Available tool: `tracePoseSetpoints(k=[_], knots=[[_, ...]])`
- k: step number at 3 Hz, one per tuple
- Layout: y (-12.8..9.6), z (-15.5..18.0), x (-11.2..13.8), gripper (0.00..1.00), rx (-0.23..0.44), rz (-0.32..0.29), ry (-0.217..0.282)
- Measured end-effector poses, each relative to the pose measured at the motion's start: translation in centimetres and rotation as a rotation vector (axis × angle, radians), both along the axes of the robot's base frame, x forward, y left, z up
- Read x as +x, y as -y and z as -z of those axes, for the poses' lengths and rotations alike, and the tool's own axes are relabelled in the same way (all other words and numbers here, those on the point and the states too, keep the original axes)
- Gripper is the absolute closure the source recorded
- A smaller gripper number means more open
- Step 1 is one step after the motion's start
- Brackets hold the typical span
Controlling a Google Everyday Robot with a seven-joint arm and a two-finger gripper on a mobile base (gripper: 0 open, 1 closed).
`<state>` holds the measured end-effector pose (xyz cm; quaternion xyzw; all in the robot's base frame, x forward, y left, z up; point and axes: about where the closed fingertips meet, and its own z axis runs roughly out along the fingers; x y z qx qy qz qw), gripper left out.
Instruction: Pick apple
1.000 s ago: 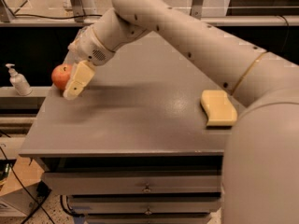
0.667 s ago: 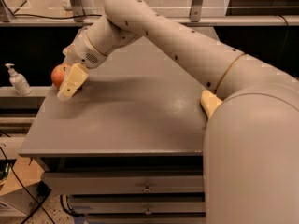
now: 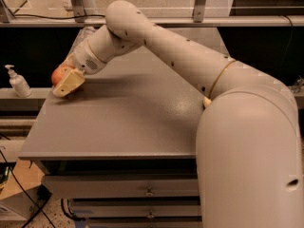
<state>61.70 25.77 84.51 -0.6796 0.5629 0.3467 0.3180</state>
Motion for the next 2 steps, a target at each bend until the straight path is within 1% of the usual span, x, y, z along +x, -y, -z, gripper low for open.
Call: tracePoseSetpoints(k=[1,2], knots=[[1.0,-0.7,0.2,0.64,0.009,0.028,0.018],[3.3,-4.2,-0.2,0.87,0.056,0.05,0.074]])
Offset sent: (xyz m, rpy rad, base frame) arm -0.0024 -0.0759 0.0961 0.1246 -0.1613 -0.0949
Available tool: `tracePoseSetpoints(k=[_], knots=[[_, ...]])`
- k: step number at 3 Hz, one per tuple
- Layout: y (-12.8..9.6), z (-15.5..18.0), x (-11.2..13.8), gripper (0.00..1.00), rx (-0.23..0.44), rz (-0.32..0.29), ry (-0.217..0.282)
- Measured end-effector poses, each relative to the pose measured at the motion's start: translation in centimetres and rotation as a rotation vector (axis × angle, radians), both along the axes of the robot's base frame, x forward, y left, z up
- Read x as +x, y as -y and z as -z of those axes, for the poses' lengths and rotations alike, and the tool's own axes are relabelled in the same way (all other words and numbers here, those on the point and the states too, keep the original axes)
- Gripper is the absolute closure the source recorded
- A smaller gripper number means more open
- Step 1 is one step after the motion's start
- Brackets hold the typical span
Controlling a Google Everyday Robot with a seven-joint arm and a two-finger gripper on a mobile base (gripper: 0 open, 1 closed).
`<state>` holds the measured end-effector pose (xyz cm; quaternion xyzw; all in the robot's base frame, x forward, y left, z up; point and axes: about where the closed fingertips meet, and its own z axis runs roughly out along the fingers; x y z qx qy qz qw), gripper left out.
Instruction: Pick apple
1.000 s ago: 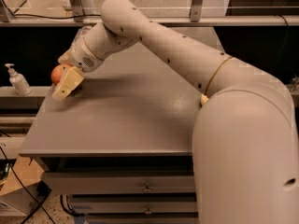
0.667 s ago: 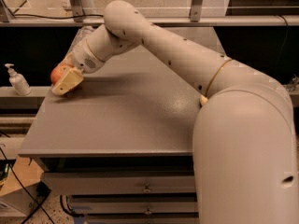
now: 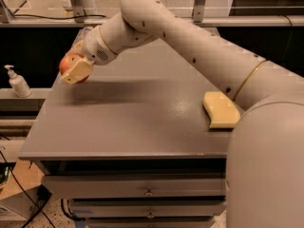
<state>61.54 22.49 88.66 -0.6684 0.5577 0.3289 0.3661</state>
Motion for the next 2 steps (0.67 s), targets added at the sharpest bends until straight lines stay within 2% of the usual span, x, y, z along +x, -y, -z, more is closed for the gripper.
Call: tracePoseSetpoints(k=[1,2], knots=[[4.4,-6.0,-0.4,1.0,0.031,0.021,0.107],[8.7,-12.2,-0.5,1.0,0.059,0.038,0.211]])
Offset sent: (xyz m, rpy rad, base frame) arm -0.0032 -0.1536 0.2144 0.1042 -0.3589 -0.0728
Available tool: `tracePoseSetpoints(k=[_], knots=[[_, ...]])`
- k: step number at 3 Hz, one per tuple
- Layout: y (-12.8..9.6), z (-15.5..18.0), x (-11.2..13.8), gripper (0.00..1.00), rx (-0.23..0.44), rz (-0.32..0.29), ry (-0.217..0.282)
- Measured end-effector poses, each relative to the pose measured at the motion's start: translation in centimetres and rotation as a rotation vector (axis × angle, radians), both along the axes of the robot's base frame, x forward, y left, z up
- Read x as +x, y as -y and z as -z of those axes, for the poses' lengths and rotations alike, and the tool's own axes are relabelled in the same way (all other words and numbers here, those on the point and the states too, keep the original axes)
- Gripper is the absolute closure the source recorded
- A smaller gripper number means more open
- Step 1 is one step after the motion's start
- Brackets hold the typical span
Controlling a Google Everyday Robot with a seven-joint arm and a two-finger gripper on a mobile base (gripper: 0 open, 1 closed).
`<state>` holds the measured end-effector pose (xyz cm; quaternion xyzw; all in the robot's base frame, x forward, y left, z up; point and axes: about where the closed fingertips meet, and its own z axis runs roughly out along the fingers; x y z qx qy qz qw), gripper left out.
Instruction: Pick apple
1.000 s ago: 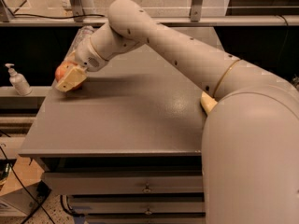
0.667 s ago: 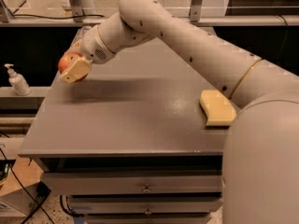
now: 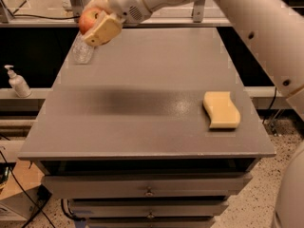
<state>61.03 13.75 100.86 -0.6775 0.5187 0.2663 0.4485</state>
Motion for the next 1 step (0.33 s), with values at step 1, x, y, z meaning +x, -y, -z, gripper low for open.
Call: tracePoseSetpoints(k=[1], knots=[[0.27,-1.31,0.13,1.0,0.012,0.0,0.019]])
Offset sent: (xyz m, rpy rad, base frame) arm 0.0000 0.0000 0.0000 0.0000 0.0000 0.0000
